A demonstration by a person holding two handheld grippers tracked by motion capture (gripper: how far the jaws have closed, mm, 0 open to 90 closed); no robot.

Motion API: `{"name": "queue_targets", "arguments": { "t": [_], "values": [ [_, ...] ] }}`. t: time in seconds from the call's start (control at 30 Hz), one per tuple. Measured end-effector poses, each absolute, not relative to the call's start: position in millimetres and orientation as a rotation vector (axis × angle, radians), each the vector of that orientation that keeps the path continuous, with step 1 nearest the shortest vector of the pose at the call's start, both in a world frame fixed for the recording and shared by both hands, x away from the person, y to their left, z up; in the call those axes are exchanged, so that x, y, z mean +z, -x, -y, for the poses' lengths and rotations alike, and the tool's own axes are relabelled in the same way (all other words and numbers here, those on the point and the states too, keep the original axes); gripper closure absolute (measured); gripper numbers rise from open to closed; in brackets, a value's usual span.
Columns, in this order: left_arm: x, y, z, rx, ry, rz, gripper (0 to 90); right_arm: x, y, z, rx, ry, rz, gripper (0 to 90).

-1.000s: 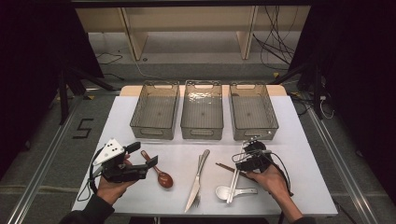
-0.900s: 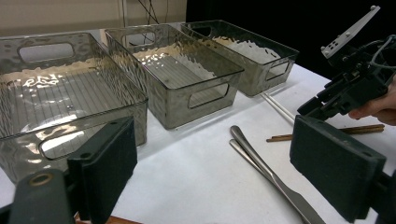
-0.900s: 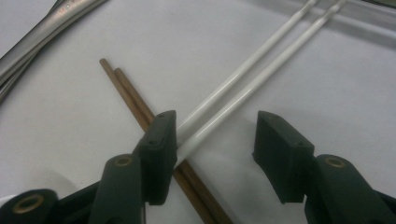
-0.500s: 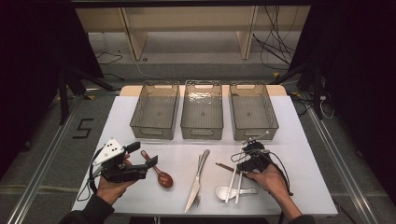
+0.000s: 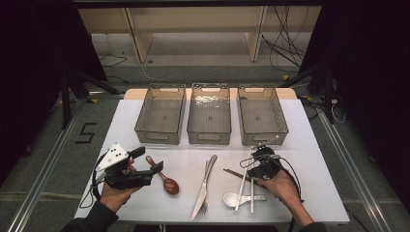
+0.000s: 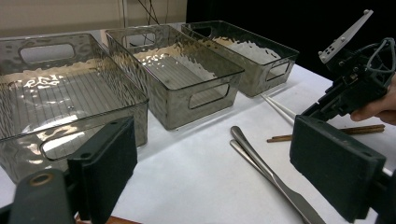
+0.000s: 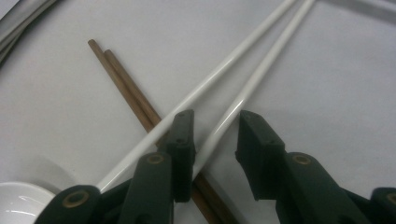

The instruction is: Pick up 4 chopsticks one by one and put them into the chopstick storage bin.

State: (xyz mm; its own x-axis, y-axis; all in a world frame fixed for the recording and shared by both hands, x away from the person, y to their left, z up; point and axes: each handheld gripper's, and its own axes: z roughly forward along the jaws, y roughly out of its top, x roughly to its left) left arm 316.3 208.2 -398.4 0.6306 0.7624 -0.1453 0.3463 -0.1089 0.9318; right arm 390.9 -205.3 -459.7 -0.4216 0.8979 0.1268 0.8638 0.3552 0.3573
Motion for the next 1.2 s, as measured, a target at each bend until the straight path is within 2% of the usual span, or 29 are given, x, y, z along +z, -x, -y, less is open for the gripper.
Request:
{"name": "queue_targets", "arguments": {
  "t": [0.17,0.23,0.53,0.9,1.2],
  "values": [
    [-398.6,-316.5,-208.1,0.452,-1.709,-0.913,14.3,-459.6,-390.1,205.4,0.562,-1.615,-2.529,73.1],
    [-398.7,-316.5,-208.0,0.453,-1.708,-0.913,14.3,-459.8,-389.8,204.4,0.550,-1.609,-2.529,79.3],
    [-398.6,-316.7,-208.0,0.452,-1.711,-0.912,14.3,-460.1,-390.2,204.6,0.537,-1.598,-2.522,83.9],
    [-397.9,-316.5,-208.6,0.453,-1.707,-0.911,14.3,-456.3,-388.5,203.0,0.555,-1.566,-2.537,85.6],
    [-398.0,-316.9,-208.9,0.453,-1.704,-0.918,14.3,-436.6,-385.3,207.6,0.669,-1.517,-2.508,85.8]
  ]
}}
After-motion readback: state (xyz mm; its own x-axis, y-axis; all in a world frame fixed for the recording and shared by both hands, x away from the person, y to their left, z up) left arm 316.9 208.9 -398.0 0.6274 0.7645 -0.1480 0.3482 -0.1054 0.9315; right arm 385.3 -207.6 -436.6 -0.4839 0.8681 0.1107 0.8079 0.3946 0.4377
